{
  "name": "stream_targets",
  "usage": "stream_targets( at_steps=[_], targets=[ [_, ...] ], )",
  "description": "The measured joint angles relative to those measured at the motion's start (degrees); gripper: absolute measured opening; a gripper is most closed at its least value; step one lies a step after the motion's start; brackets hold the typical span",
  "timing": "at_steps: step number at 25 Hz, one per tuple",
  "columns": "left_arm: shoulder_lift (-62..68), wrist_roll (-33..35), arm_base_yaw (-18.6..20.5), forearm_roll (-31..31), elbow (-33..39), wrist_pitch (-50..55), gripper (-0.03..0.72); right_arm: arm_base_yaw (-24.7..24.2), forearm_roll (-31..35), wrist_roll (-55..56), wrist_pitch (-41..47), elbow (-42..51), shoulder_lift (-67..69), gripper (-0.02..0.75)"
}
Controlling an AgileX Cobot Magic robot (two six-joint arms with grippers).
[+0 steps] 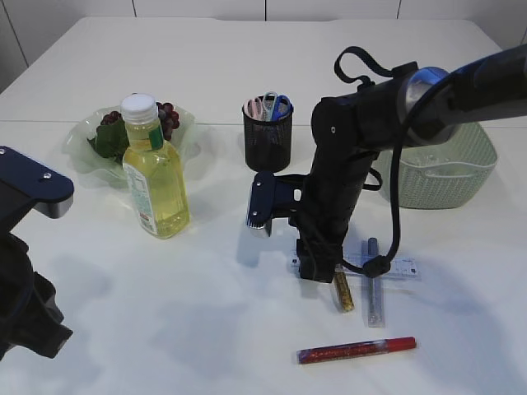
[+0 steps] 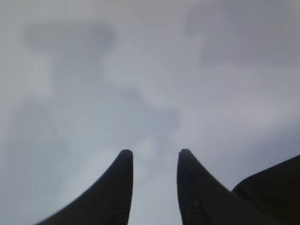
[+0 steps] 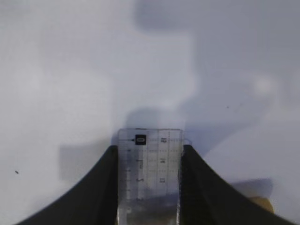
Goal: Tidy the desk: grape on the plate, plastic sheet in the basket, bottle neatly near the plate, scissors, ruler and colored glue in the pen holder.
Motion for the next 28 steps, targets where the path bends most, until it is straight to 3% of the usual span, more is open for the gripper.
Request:
stream_targets(
  at_steps=[10, 16, 22, 25, 28],
  targets=[
    [0.0, 0.0, 0.0, 0.0, 0.0, 0.0, 0.238, 0.0, -0.97, 0.14, 0.83, -2.26, -1.38, 0.29],
    [0.0, 0.0, 0.0, 0.09, 0.0, -0.02, 0.239, -0.72, 3.45, 0.22, 0.18, -2.26, -8.74, 0.29],
    [0.0, 0.0, 0.0, 0.09, 0.0, -0.02, 0.239, -5.59, 15.7, -0.74, -1.98, -2.26, -14.64, 0.29],
    [0.0, 0.0, 0.0, 0.09, 0.0, -0.02, 0.239, -9.83, 27.34, -5.19, -3.57, -2.33, -15.08, 0.29],
    [0.0, 0.0, 0.0, 0.09, 0.0, -0.02, 0.239, -13.53, 43.97, -13.8, -5.87, -2.33, -15.08, 0.29]
  ],
)
